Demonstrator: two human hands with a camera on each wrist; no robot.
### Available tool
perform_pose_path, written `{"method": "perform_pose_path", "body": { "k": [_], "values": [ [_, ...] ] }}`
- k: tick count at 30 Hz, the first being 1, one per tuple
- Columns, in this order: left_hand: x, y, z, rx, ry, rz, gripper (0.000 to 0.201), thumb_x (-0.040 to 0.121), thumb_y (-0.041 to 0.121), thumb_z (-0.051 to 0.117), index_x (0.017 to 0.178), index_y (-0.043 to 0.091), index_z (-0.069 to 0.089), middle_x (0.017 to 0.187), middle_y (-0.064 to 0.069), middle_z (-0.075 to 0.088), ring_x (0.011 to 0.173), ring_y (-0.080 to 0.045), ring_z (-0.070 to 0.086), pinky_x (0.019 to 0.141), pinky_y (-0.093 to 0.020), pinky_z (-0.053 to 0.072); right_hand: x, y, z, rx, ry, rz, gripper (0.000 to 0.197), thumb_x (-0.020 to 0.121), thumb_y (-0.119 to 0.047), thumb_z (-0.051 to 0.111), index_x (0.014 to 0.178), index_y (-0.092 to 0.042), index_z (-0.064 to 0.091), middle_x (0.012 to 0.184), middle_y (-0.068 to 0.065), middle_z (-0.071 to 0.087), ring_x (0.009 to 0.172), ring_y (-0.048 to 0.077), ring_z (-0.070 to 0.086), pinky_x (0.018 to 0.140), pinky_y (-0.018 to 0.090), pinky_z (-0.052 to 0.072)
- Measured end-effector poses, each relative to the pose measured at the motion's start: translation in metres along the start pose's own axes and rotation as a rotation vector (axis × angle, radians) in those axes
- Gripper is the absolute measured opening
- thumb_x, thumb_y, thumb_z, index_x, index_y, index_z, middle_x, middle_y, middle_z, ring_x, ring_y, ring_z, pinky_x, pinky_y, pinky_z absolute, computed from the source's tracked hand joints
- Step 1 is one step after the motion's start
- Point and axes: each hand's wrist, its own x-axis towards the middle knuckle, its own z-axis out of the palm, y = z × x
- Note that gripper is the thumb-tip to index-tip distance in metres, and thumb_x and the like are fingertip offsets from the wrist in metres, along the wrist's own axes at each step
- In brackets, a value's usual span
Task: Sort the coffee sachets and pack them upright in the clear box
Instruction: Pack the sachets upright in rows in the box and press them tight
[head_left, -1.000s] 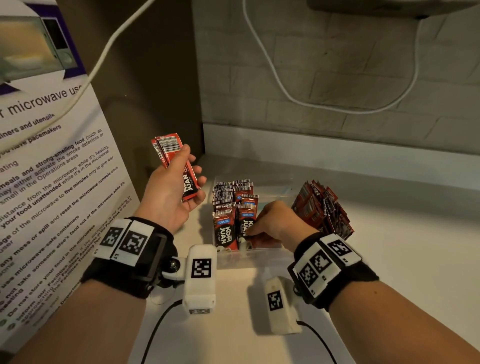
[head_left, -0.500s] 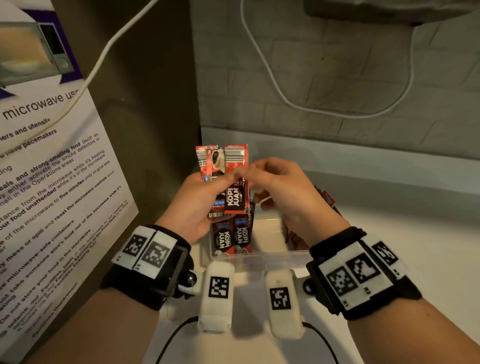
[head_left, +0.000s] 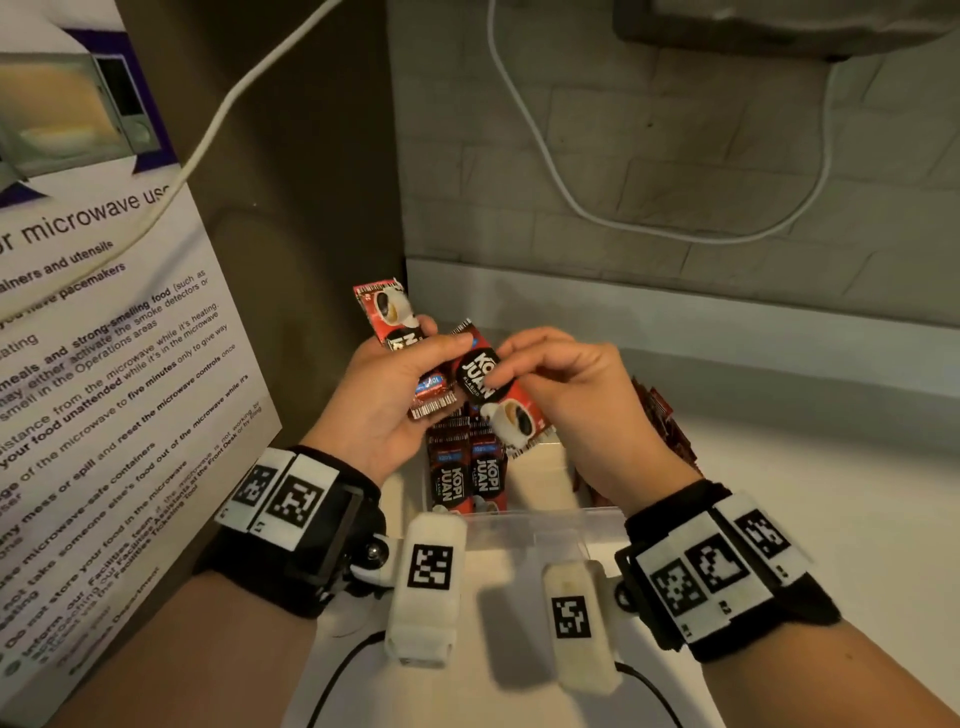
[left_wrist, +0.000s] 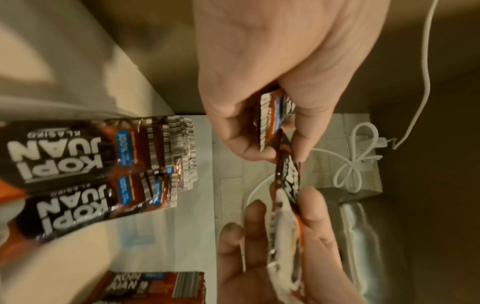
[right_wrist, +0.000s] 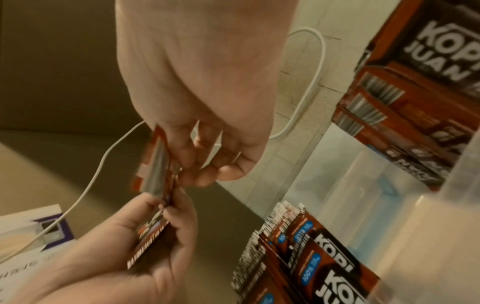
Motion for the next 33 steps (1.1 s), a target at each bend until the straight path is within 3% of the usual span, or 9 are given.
{"method": "perform_pose_path", "body": {
  "k": [3,6,10,13,19,22,28,30,33],
  "values": [
    [0.001,0.002,0.001,0.051,0.006,0.081,0.029,0.079,-0.004,0.069,0.076,0.020,0.053,0.066,0.002,0.069,0.065,-0.012,0.070,0.051,-0.022,0.050,0.000,0.003,-0.005,0.028,0.053,0.139,0.028,0.086,0.009,0.055,0.081,-0.011,0.072,0.077,0.006,0.067,0.069,0.015,0.059,0.066,0.030,0.048],
    [0.002,-0.003,0.005,0.136,0.008,0.116,0.029,0.078,-0.004,0.071,0.076,0.018,0.053,0.070,-0.002,0.063,0.067,-0.016,0.068,0.049,-0.021,0.049,0.002,0.003,-0.008,-0.112,0.004,0.229,0.020,0.080,0.007,0.066,0.087,-0.011,0.065,0.070,0.007,0.061,0.062,0.015,0.056,0.060,0.024,0.047],
    [0.001,-0.010,0.008,0.122,0.107,0.082,0.011,0.088,0.021,0.069,0.086,0.016,0.059,0.081,-0.003,0.070,0.066,-0.013,0.064,0.052,-0.024,0.052,0.003,0.013,-0.011,-0.277,0.071,0.318,0.015,0.076,0.008,0.071,0.073,-0.003,0.061,0.064,0.007,0.063,0.046,0.005,0.056,0.045,0.016,0.043],
    [0.004,-0.006,0.000,0.082,0.232,0.068,0.016,0.093,0.034,0.062,0.093,0.018,0.059,0.085,-0.001,0.066,0.065,-0.011,0.058,0.054,-0.025,0.049,0.003,0.026,-0.019,-0.353,0.184,0.431,0.008,0.080,0.001,0.070,0.083,-0.003,0.065,0.074,0.007,0.069,0.054,0.007,0.064,0.048,0.018,0.048],
    [0.002,-0.004,-0.007,0.020,0.293,0.012,0.027,0.096,0.034,0.055,0.075,0.017,0.056,0.064,0.003,0.056,0.054,-0.010,0.052,0.052,-0.025,0.046,0.005,0.048,-0.010,-0.626,-0.050,0.627,0.014,0.080,-0.002,0.072,0.070,-0.007,0.063,0.070,0.006,0.067,0.062,0.016,0.067,0.068,0.032,0.059],
    [0.001,-0.005,-0.009,0.016,0.284,-0.020,0.031,0.098,0.031,0.048,0.076,0.013,0.059,0.060,0.000,0.054,0.050,-0.010,0.051,0.046,-0.022,0.046,0.007,0.053,-0.003,-0.700,-0.093,0.625,0.024,0.074,0.001,0.076,0.062,-0.011,0.059,0.065,0.006,0.065,0.065,0.021,0.067,0.073,0.037,0.060],
    [-0.001,-0.009,-0.007,0.067,0.212,-0.019,0.023,0.098,0.027,0.052,0.087,0.012,0.066,0.061,0.000,0.058,0.049,-0.009,0.055,0.048,-0.022,0.051,0.006,0.051,-0.002,-0.781,-0.112,0.589,0.030,0.069,-0.006,0.082,0.062,-0.015,0.054,0.061,-0.002,0.059,0.054,0.009,0.056,0.054,0.020,0.050],
    [-0.003,-0.010,-0.007,0.109,0.176,-0.011,0.020,0.096,0.029,0.058,0.090,0.015,0.070,0.066,0.002,0.064,0.055,-0.009,0.060,0.056,-0.024,0.052,0.006,0.047,-0.006,-0.766,-0.039,0.543,0.028,0.070,-0.014,0.083,0.069,-0.012,0.056,0.065,0.002,0.062,0.057,0.015,0.058,0.059,0.028,0.053],
    [-0.003,-0.012,-0.005,0.147,0.137,-0.013,0.016,0.089,0.034,0.066,0.094,0.021,0.074,0.079,0.005,0.074,0.069,-0.011,0.068,0.069,-0.028,0.053,0.008,0.029,-0.008,-0.442,0.168,0.412,0.025,0.080,-0.022,0.076,0.082,-0.004,0.058,0.071,0.007,0.062,0.055,0.015,0.056,0.048,0.020,0.046]
  ]
}}
